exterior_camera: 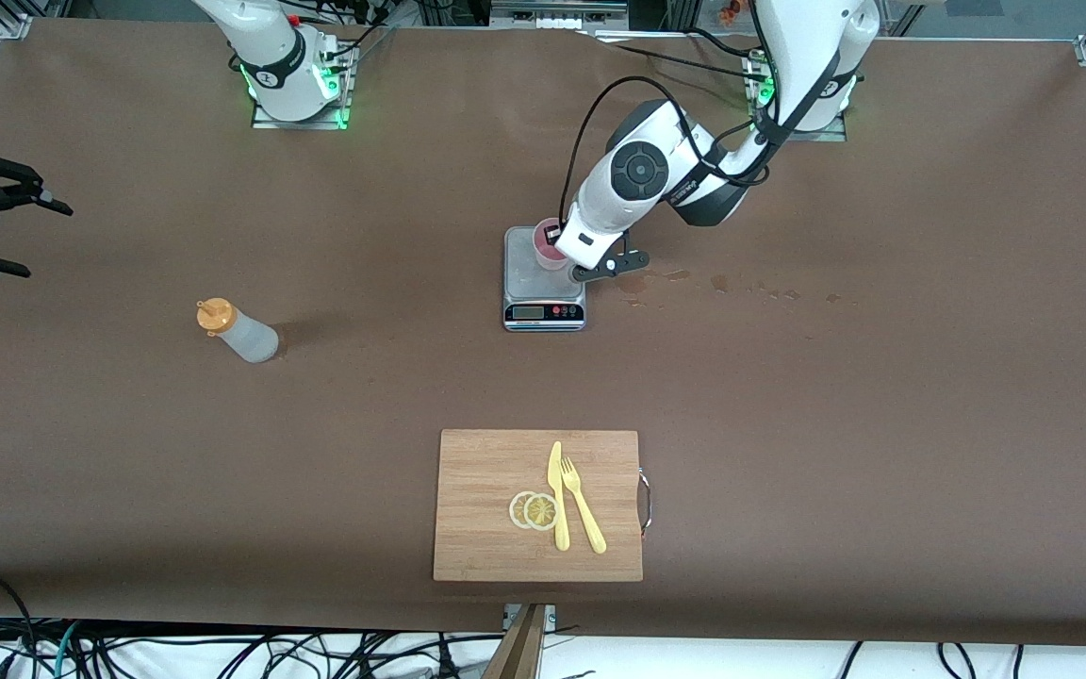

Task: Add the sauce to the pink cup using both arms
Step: 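Carry the pink cup with the left gripper onto the scale, then release the cup with the left gripper while the right gripper grasps the bottle, then lift the sauce bottle with the right gripper toward the pink cup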

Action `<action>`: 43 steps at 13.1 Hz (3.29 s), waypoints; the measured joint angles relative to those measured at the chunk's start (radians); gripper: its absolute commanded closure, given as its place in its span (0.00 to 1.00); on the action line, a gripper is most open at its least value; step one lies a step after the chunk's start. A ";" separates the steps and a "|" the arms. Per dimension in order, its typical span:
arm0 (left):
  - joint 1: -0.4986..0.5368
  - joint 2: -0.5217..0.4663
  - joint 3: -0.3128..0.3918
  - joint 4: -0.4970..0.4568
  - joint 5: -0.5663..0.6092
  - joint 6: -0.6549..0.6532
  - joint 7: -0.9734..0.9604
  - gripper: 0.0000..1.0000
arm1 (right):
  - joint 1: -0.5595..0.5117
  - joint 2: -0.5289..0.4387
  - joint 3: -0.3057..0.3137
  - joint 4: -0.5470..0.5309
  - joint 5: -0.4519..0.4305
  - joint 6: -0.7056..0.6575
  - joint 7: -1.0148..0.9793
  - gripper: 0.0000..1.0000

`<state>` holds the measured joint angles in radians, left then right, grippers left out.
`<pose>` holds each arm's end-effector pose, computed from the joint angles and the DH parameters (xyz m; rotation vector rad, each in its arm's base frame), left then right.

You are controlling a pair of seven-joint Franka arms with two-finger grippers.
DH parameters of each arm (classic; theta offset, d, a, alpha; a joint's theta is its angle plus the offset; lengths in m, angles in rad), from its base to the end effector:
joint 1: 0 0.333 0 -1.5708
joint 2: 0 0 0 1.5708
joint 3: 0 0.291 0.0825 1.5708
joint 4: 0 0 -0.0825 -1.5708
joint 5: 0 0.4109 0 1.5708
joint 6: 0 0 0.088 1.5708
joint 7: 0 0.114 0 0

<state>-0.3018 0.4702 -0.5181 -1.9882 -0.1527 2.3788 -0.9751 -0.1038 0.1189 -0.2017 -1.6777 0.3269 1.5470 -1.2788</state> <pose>0.4189 -0.4522 0.2051 2.8949 0.4564 -0.4100 0.5785 -0.1389 0.4748 -2.4567 -1.2459 -0.0605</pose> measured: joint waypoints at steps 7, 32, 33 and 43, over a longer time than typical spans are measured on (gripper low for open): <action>-0.003 0.000 0.004 0.004 0.027 0.018 -0.031 0.00 | -0.150 0.267 -0.003 -0.087 0.310 0.035 -0.637 0.00; 0.583 -0.406 0.121 0.266 0.116 -0.735 0.312 0.00 | -0.090 0.614 0.015 -0.061 0.714 0.006 -1.207 0.07; 0.558 -0.407 0.173 0.289 0.116 -0.760 0.368 0.00 | -0.086 0.619 0.015 -0.061 0.716 0.009 -1.209 0.14; 0.234 -0.443 0.544 0.293 0.113 -0.729 0.723 0.00 | -0.041 0.609 0.002 -0.040 0.715 0.088 -1.181 0.88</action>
<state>-0.0682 0.0275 0.0259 -1.6954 -0.0396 1.6500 -0.2525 -0.1447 0.7284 -0.1992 -1.7173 1.0416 1.6352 -2.4600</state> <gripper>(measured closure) 0.000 0.630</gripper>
